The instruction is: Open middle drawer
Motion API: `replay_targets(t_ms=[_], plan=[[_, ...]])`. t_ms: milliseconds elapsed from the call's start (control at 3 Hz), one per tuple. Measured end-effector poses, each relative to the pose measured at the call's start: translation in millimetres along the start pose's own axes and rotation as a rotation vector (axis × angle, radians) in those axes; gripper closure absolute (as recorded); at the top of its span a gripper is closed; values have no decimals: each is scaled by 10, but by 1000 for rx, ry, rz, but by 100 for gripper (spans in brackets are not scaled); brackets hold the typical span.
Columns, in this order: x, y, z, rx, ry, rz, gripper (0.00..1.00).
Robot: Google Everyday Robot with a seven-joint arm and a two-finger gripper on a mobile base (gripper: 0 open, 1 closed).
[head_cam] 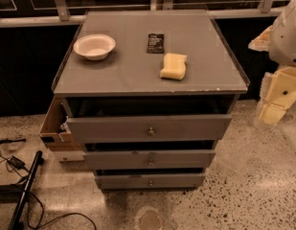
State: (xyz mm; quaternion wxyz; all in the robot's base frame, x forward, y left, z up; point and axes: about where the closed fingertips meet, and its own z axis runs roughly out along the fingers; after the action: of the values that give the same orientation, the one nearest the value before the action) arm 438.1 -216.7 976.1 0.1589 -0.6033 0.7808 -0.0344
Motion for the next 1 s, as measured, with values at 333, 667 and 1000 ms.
replay_targets(t_ms=[333, 667, 1000], plan=[[0, 0, 0, 0, 0, 0, 0], [0, 0, 1, 0, 0, 0, 16], [26, 55, 190, -7, -20, 11, 39]])
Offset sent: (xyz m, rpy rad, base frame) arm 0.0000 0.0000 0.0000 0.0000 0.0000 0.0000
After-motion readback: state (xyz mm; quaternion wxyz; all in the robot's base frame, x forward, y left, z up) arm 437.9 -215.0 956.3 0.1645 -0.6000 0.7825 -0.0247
